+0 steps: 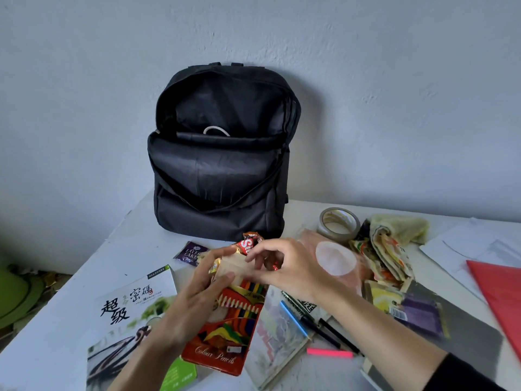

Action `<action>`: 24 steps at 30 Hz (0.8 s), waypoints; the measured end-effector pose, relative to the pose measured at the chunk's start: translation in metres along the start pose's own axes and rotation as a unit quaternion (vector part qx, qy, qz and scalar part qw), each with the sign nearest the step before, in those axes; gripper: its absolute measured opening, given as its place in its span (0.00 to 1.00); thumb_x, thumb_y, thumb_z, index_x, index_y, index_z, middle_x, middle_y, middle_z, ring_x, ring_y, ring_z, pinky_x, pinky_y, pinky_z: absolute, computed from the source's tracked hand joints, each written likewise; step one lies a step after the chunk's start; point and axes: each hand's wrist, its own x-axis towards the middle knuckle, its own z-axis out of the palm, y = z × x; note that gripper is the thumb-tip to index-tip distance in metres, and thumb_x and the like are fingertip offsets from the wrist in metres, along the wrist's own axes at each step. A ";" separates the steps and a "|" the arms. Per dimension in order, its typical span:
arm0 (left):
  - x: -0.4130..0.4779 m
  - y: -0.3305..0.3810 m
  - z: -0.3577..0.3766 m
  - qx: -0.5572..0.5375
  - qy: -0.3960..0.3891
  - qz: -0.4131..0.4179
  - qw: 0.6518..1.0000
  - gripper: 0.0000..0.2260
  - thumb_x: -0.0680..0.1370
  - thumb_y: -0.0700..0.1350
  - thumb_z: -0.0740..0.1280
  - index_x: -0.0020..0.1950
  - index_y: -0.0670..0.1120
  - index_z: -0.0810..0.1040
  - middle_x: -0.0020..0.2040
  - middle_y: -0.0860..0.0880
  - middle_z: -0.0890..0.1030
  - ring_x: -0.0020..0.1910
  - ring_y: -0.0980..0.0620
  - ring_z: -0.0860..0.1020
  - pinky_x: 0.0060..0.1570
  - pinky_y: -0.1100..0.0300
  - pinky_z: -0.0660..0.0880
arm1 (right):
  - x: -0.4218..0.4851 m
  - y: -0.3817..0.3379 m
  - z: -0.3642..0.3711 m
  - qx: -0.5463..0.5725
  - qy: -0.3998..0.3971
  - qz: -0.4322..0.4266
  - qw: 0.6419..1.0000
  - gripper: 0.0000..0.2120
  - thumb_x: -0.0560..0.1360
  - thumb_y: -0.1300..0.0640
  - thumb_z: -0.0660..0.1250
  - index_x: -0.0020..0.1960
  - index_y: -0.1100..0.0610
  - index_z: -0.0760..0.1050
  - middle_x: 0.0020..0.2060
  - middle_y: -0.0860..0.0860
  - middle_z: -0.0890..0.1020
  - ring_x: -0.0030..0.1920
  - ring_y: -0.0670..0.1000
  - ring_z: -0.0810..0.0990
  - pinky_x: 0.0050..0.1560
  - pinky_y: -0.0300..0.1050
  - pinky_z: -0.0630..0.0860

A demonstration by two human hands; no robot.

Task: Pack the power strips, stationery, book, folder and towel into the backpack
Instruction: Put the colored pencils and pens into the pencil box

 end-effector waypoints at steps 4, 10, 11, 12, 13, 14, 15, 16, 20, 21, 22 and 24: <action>-0.002 -0.010 -0.001 -0.006 0.018 -0.009 1.000 0.13 0.85 0.46 0.61 0.66 0.63 0.73 0.47 0.44 0.87 0.45 0.41 0.87 0.42 0.51 0.82 | -0.007 0.014 -0.019 -0.082 0.092 0.018 0.992 0.05 0.76 0.55 0.75 0.42 0.55 0.84 0.35 0.49 0.84 0.34 0.41 0.77 0.39 0.40 0.73; -0.003 -0.017 0.001 -0.057 0.041 -0.008 0.998 0.12 0.85 0.45 0.62 0.65 0.59 0.74 0.47 0.42 0.87 0.45 0.36 0.86 0.40 0.47 0.83 | -0.036 0.029 -0.016 -0.372 -0.093 0.115 0.916 0.07 0.74 0.50 0.74 0.44 0.53 0.82 0.46 0.48 0.83 0.49 0.50 0.81 0.37 0.42 0.73; -0.003 -0.017 0.002 -0.060 0.038 -0.007 0.997 0.12 0.85 0.45 0.62 0.64 0.59 0.74 0.47 0.42 0.87 0.45 0.36 0.86 0.40 0.46 0.83 | -0.038 0.029 -0.012 -0.391 -0.104 0.110 0.908 0.09 0.73 0.49 0.75 0.43 0.55 0.81 0.45 0.50 0.82 0.48 0.52 0.81 0.40 0.45 0.77; -0.003 -0.017 0.003 -0.060 0.038 -0.005 0.997 0.12 0.85 0.45 0.62 0.64 0.59 0.74 0.47 0.42 0.87 0.45 0.36 0.86 0.41 0.46 0.83 | -0.040 0.032 -0.008 -0.407 -0.112 0.106 0.900 0.12 0.73 0.47 0.75 0.41 0.55 0.80 0.43 0.51 0.82 0.47 0.53 0.80 0.43 0.48 0.78; -0.003 -0.017 0.003 -0.060 0.037 -0.003 0.998 0.11 0.85 0.45 0.62 0.64 0.59 0.74 0.47 0.42 0.87 0.46 0.36 0.86 0.43 0.45 0.83 | -0.040 0.033 -0.006 -0.424 -0.115 0.100 0.893 0.14 0.72 0.46 0.75 0.40 0.56 0.78 0.42 0.52 0.81 0.46 0.55 0.79 0.44 0.50 0.78; -0.003 -0.018 0.003 -0.060 0.037 0.000 0.998 0.12 0.85 0.45 0.62 0.65 0.59 0.74 0.47 0.43 0.87 0.46 0.37 0.86 0.44 0.43 0.84 | -0.041 0.035 -0.003 -0.438 -0.116 0.095 0.886 0.16 0.73 0.45 0.75 0.40 0.57 0.77 0.42 0.52 0.81 0.46 0.55 0.79 0.45 0.51 0.78; -0.003 -0.019 0.004 -0.058 0.038 0.003 0.998 0.12 0.85 0.45 0.62 0.65 0.59 0.75 0.47 0.43 0.87 0.46 0.37 0.86 0.46 0.41 0.83 | -0.041 0.035 -0.002 -0.446 -0.115 0.087 0.883 0.17 0.73 0.44 0.74 0.40 0.58 0.77 0.42 0.53 0.80 0.46 0.56 0.78 0.45 0.50 0.77; -0.003 -0.020 0.005 -0.055 0.037 0.004 0.998 0.12 0.84 0.45 0.62 0.65 0.59 0.75 0.47 0.44 0.87 0.47 0.37 0.87 0.47 0.40 0.83 | -0.042 0.037 0.000 -0.446 -0.115 0.084 0.884 0.17 0.74 0.44 0.74 0.41 0.58 0.77 0.42 0.53 0.80 0.47 0.56 0.78 0.45 0.49 0.76; -0.003 -0.020 0.006 -0.046 0.035 0.004 0.998 0.11 0.85 0.46 0.62 0.64 0.59 0.75 0.46 0.44 0.87 0.46 0.38 0.87 0.46 0.42 0.83 | -0.044 0.040 0.000 -0.386 -0.103 0.097 0.911 0.10 0.76 0.49 0.72 0.45 0.55 0.79 0.46 0.50 0.81 0.49 0.53 0.79 0.46 0.48 0.76; -0.003 -0.020 0.006 -0.044 0.034 0.004 0.998 0.11 0.85 0.46 0.62 0.64 0.59 0.74 0.46 0.44 0.87 0.45 0.39 0.87 0.46 0.43 0.83 | -0.044 0.040 -0.001 -0.368 -0.093 0.105 0.919 0.08 0.76 0.49 0.71 0.46 0.54 0.79 0.47 0.49 0.81 0.49 0.53 0.79 0.48 0.49 0.77; -0.002 -0.019 0.007 -0.042 0.034 0.003 0.999 0.11 0.85 0.46 0.62 0.64 0.59 0.74 0.47 0.43 0.87 0.45 0.39 0.87 0.45 0.44 0.83 | -0.044 0.040 -0.003 -0.349 -0.084 0.113 0.927 0.06 0.76 0.50 0.70 0.46 0.52 0.79 0.47 0.48 0.81 0.49 0.52 0.79 0.49 0.50 0.78; -0.001 -0.017 0.007 -0.038 0.031 0.002 0.999 0.11 0.85 0.46 0.61 0.65 0.59 0.73 0.47 0.43 0.87 0.44 0.39 0.87 0.41 0.47 0.83 | -0.040 0.037 -0.008 -0.294 -0.062 0.118 0.946 0.05 0.78 0.50 0.69 0.45 0.51 0.79 0.46 0.47 0.82 0.48 0.50 0.79 0.48 0.48 0.77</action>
